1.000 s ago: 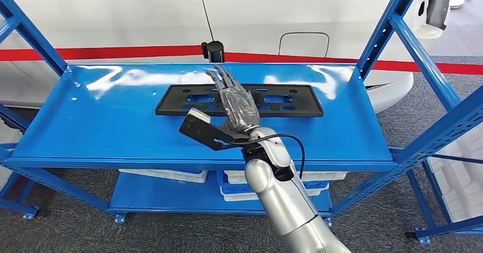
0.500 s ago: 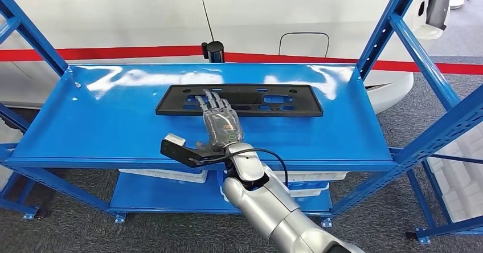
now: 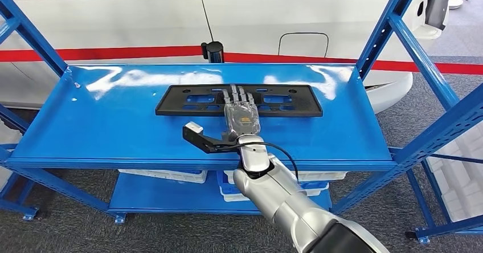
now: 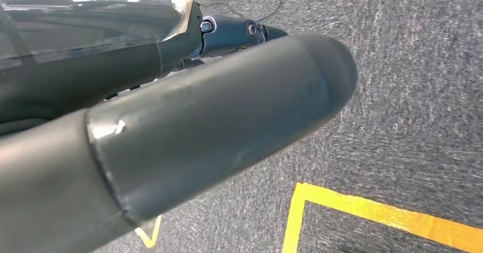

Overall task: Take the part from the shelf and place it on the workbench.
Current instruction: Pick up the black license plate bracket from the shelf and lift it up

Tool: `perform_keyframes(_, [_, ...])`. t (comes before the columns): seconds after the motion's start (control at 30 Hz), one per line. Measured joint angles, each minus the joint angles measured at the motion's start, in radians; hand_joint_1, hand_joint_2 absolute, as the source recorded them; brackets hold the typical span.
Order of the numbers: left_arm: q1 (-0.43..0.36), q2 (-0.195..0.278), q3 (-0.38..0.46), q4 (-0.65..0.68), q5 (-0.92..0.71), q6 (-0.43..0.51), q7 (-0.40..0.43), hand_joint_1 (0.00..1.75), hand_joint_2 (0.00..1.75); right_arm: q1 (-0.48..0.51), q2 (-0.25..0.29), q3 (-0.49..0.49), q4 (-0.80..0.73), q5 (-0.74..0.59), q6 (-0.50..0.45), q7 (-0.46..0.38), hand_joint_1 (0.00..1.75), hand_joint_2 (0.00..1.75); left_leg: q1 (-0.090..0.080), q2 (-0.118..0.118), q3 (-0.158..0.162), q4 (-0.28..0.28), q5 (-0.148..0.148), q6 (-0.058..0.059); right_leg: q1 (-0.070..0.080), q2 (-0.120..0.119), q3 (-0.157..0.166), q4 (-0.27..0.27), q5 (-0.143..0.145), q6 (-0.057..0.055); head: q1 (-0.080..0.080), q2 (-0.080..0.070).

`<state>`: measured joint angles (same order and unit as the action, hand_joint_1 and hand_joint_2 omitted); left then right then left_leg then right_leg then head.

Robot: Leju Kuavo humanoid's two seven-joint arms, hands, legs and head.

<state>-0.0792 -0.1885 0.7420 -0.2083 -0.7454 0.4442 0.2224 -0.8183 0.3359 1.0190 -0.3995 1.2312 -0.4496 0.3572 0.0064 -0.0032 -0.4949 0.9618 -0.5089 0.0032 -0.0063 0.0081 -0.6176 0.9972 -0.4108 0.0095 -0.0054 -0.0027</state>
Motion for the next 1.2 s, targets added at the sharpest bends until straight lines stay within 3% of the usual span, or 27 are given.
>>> perform_keyframes(0.27, [0.002,-0.001,0.004,0.000,-0.007,0.026,0.005,0.00,0.00,-0.056,-0.027,-0.053,0.075,0.027,0.005,0.045,0.00,1.75,0.000,0.000,0.000,0.000,0.000,0.000,0.000,0.000,0.000,0.000,0.000,0.000,0.000,0.000])
perform_keyframes(0.3, [0.002,-0.001,0.004,0.000,-0.008,0.028,0.005,0.00,0.00,-0.058,-0.028,-0.057,0.080,0.029,0.005,0.047,0.08,1.75,0.000,0.000,0.000,0.000,0.000,0.000,0.000,0.000,0.000,0.000,0.000,0.000,0.000,0.000])
perform_keyframes(0.43, [0.002,-0.001,0.005,0.000,-0.009,0.037,0.008,0.00,0.00,-0.067,-0.033,-0.082,0.096,0.041,0.011,0.048,1.66,1.75,0.000,0.000,0.000,0.000,0.000,0.000,0.000,0.000,0.000,0.000,0.000,0.000,0.000,0.000])
perform_keyframes(0.47, [0.002,-0.002,0.005,0.000,-0.009,0.039,0.010,0.00,0.00,-0.069,-0.034,-0.088,0.100,0.043,0.016,0.045,1.71,1.75,0.000,0.000,0.000,0.000,0.000,0.000,0.000,0.000,0.000,0.000,0.000,0.000,0.000,0.000])
perform_keyframes(0.93, [0.001,-0.012,0.023,0.000,-0.003,0.074,0.018,0.00,0.00,-0.096,-0.012,-0.123,0.122,0.068,0.019,-0.023,1.75,1.75,0.000,0.000,0.001,0.000,0.000,0.000,0.000,0.001,0.001,0.000,0.000,0.000,0.000,0.000])
perform_keyframes(1.2, [0.001,-0.019,0.044,0.000,0.018,0.083,-0.039,0.00,0.00,-0.100,0.004,-0.128,0.119,0.055,-0.004,-0.090,1.75,1.75,0.000,0.001,0.001,0.000,0.000,0.000,0.000,0.001,0.001,0.000,0.000,0.000,0.000,0.000])
